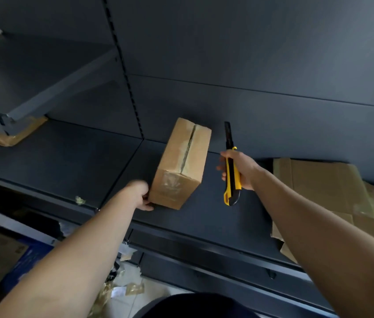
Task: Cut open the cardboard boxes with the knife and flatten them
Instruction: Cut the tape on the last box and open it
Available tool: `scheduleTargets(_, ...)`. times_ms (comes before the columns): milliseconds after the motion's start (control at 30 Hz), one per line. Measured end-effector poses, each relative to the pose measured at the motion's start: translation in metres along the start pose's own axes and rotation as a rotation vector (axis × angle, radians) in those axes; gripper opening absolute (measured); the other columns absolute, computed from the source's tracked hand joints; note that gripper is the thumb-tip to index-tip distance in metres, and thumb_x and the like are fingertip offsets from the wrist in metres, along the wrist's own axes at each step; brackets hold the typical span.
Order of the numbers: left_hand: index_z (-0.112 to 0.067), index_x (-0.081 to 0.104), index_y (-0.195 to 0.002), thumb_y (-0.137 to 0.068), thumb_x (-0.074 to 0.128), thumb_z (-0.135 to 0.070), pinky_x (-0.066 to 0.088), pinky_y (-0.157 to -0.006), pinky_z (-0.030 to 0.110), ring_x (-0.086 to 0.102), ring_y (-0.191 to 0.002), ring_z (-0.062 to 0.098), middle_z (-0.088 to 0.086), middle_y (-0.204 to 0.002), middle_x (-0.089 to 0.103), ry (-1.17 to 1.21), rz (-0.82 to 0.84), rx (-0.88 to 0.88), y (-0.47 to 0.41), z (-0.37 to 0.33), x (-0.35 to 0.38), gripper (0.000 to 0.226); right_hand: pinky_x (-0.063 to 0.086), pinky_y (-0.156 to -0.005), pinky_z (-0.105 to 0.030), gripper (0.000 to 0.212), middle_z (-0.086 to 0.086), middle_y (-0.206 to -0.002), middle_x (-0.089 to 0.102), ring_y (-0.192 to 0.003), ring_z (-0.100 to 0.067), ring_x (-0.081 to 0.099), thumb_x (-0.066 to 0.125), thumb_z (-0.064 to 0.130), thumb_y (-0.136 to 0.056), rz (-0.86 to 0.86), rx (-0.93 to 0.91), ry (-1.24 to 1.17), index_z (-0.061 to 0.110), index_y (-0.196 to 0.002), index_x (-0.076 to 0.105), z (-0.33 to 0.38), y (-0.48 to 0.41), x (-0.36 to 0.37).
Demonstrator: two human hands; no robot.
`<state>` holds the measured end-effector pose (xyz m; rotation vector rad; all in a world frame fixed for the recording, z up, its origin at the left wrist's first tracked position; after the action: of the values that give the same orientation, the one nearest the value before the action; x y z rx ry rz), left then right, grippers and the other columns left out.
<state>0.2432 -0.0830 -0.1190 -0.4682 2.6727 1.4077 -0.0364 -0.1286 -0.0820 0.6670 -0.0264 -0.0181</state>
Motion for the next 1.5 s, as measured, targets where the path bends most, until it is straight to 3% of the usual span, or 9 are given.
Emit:
scheduleTargets(200,-0.005,0.055,-0.114,-0.096,0.040,0.001,0.052,-0.086,0.045,0.058,-0.089,0.025,0.011,-0.096,0.061,-0.225,0.283,0.226,0.021,-0.025,0.044,0.024,0.057,-0.068,-0.034,0.039,-0.006,-0.095,0.068,-0.084,-0.029,0.067,0.078,0.039,-0.077,0.054,-0.149,0.243,0.010,-0.100,0.065,0.039,0.011,0.032)
scheduleTargets(300,-0.001,0.050,-0.129,-0.096,0.049,-0.003,0.054,-0.087,0.046,0.062,-0.093,0.028,0.015,-0.111,0.061,-0.288,0.351,0.258,0.033,-0.033,0.047,0.034,0.046,-0.054,-0.026,0.015,-0.005,-0.074,0.056,-0.060,-0.019,0.052,0.072,0.019,-0.085,-0.008,-0.257,0.454,0.012,-0.091,0.061,0.067,0.017,0.029)
scheduleTargets(467,-0.028,0.005,-0.151,-0.071,0.084,-0.016,0.033,-0.110,0.042,0.022,-0.141,0.027,0.003,-0.155,0.004,-0.554,0.042,0.733,0.040,-0.082,0.026,0.113,0.050,-0.062,-0.027,0.022,-0.008,-0.090,0.062,-0.068,-0.020,0.053,0.068,0.015,-0.087,-0.053,-0.331,0.793,0.007,-0.108,0.065,0.087,0.018,0.018)
scheduleTargets(600,-0.039,0.024,-0.146,-0.074,0.081,-0.017,0.019,-0.116,0.040,0.000,-0.147,0.018,-0.012,-0.158,-0.010,-0.890,0.160,1.005,0.052,-0.103,0.044,0.094,0.053,-0.067,-0.032,0.039,-0.009,-0.080,0.060,-0.063,-0.026,0.060,0.056,0.046,-0.091,-0.094,-0.360,1.012,0.008,-0.102,0.055,0.085,0.025,0.029)
scheduleTargets(767,-0.032,0.034,-0.124,-0.069,0.082,-0.037,-0.004,-0.117,0.051,-0.013,-0.145,0.026,-0.004,-0.156,0.005,-0.988,0.101,1.076,0.060,-0.105,0.056,0.073,0.056,-0.060,-0.036,0.044,-0.013,-0.096,0.054,-0.067,-0.034,0.066,0.032,0.053,-0.098,-0.193,-0.377,1.159,0.014,-0.113,0.045,0.094,0.044,0.024)
scheduleTargets(967,-0.028,0.024,-0.120,-0.065,0.082,-0.048,0.043,-0.082,0.033,0.045,-0.115,0.023,-0.002,-0.124,0.027,-0.931,0.139,1.061,0.068,-0.098,0.071,0.082,0.055,-0.059,-0.029,0.027,-0.001,-0.088,0.053,-0.063,-0.024,0.064,0.039,0.046,-0.096,-0.177,-0.257,1.479,0.022,-0.104,0.047,0.101,0.066,0.006)
scheduleTargets(1133,-0.039,0.002,-0.148,-0.062,0.081,-0.052,0.022,-0.114,0.047,0.010,-0.140,0.023,-0.008,-0.147,0.010,-1.116,0.104,1.114,0.069,-0.103,0.081,0.117,0.047,-0.061,-0.025,0.018,0.001,-0.090,0.052,-0.062,-0.017,0.058,0.041,0.030,-0.092,-0.184,-0.261,1.677,0.020,-0.096,0.055,0.111,0.091,0.008)
scheduleTargets(1300,-0.028,0.006,-0.153,-0.070,0.076,-0.051,-0.004,-0.117,0.042,-0.009,-0.147,0.016,-0.012,-0.159,-0.005,-1.267,0.184,1.153,0.073,-0.110,0.093,0.111,0.037,-0.052,-0.023,0.017,-0.001,-0.082,0.053,-0.058,-0.015,0.047,0.040,0.022,-0.092,-0.211,-0.237,1.779,0.013,-0.086,0.053,0.120,0.110,0.026)
scheduleTargets(1500,-0.025,0.008,-0.153,-0.069,0.074,-0.056,-0.007,-0.118,0.045,-0.009,-0.147,0.017,-0.008,-0.160,-0.001,-1.335,0.113,1.167,0.069,-0.112,0.096,0.111,0.050,-0.084,-0.036,0.026,0.000,-0.098,0.055,-0.095,-0.025,0.058,0.040,0.028,-0.091,-0.213,-0.209,1.880,0.018,-0.108,0.056,0.120,0.102,0.054)
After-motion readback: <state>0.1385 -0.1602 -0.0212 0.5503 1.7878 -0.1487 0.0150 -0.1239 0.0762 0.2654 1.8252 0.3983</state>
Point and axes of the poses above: each hand's wrist, its own y-axis away from the middle knuckle, its own x-axis out of the palm, z = x × y, the point moved 5 cm from there along -y, towards the middle knuckle
